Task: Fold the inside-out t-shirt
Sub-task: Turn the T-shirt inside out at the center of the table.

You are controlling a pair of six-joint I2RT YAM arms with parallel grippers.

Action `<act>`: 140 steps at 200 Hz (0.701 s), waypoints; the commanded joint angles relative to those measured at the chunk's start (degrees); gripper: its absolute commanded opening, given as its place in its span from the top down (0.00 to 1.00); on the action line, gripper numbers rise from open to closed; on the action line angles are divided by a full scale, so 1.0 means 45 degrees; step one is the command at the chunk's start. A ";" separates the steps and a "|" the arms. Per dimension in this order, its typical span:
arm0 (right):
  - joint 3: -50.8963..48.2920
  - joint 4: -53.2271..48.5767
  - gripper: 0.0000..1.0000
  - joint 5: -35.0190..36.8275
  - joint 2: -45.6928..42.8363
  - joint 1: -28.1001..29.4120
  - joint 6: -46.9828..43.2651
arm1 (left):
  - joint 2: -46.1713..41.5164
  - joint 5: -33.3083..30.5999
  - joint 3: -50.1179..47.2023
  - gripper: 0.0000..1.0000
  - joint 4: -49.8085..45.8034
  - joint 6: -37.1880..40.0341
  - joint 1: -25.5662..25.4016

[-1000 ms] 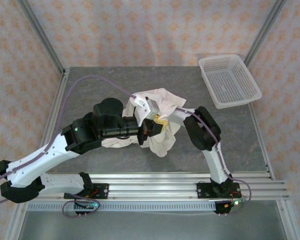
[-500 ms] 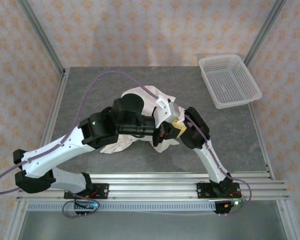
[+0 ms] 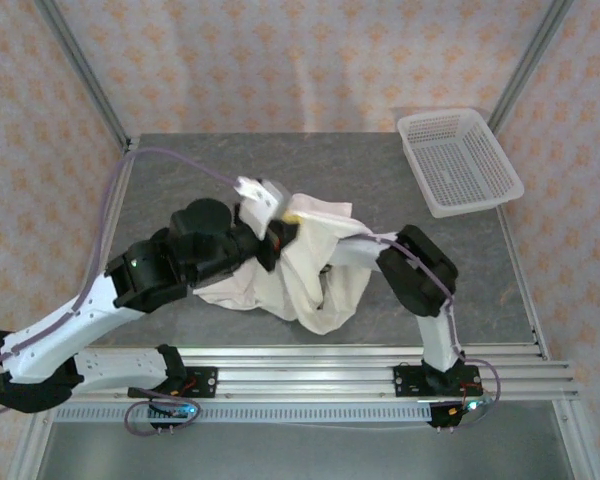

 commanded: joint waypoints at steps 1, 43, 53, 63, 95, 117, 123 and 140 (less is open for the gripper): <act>-0.1527 0.1615 1.00 -0.1361 -0.2562 0.0235 0.0433 | 0.0364 -0.2343 -0.0536 1.00 -0.1577 -0.1991 0.2923; -0.2968 0.2046 1.00 -0.3808 -0.6428 0.0298 -0.0173 | 0.2075 -0.0271 -0.2883 1.00 -0.0795 -0.3137 0.7007; -0.2905 0.1954 1.00 -0.4095 -0.7038 0.0285 -0.0183 | 0.2452 0.0187 -0.3395 1.00 -0.0409 -0.3498 0.7356; -0.2956 0.2194 1.00 -0.4420 -0.7620 0.0251 -0.0123 | 0.2673 0.0144 -0.3986 1.00 0.0063 -0.3850 0.7442; -0.2840 0.3040 1.00 -0.5407 -0.9130 -0.0270 0.0473 | 0.3420 -0.1303 -0.5249 1.00 0.0346 -0.4516 0.7736; -0.2888 0.3404 1.00 -0.5482 -1.0268 -0.0801 0.0985 | 0.3856 -0.1423 -0.6132 1.00 0.0356 -0.5298 0.8349; -0.2869 0.3491 1.00 -0.5477 -1.0576 -0.0991 0.1145 | 0.3931 -0.1500 -0.6444 1.00 0.0414 -0.5754 0.8476; -0.2810 0.3675 1.00 -0.5388 -1.1298 -0.1631 0.1708 | 0.4318 -0.1596 -0.7027 1.00 0.0529 -0.6596 0.8976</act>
